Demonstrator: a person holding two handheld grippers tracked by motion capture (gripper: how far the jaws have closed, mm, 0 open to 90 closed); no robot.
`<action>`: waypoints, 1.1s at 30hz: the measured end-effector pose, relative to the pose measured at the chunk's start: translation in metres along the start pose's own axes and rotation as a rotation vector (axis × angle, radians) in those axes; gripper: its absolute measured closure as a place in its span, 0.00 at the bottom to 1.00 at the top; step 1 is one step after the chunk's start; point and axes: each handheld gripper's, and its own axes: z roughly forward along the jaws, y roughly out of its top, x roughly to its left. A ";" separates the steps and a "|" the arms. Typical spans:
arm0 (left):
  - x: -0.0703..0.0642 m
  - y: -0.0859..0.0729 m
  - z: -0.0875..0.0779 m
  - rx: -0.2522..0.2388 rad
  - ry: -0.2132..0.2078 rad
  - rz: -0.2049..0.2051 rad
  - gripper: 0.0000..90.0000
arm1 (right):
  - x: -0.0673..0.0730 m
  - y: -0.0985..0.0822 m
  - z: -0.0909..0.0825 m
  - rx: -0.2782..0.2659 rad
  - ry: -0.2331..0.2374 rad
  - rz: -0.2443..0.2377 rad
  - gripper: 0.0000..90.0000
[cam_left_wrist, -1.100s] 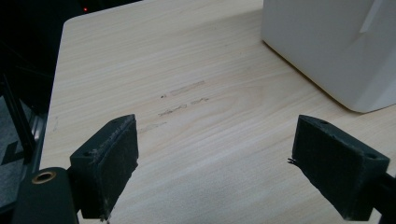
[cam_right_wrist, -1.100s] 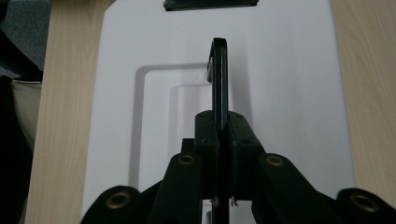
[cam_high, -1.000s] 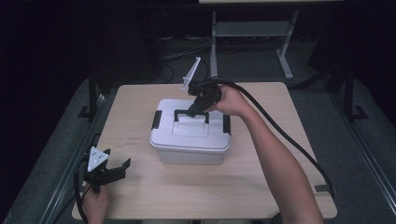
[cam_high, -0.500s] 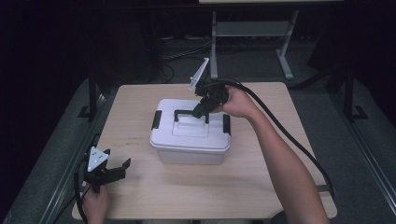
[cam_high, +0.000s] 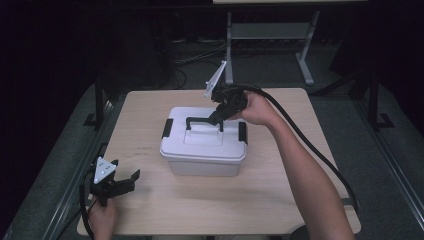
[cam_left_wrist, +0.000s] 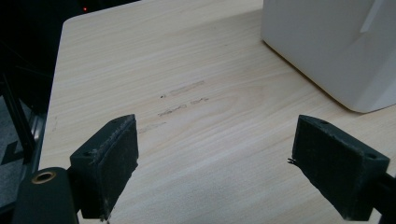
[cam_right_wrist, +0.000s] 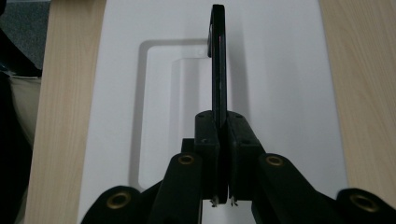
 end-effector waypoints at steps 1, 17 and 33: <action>0.000 0.000 0.000 -0.001 -0.001 -0.001 0.15 | 0.000 0.000 0.000 -0.001 -0.002 0.001 0.93; 0.000 0.000 0.001 -0.003 -0.001 -0.010 0.15 | -0.004 0.002 0.002 -0.017 -0.009 -0.005 0.93; 0.000 0.000 0.000 -0.001 -0.002 -0.012 0.15 | -0.005 -0.008 0.007 -0.029 0.021 0.020 0.93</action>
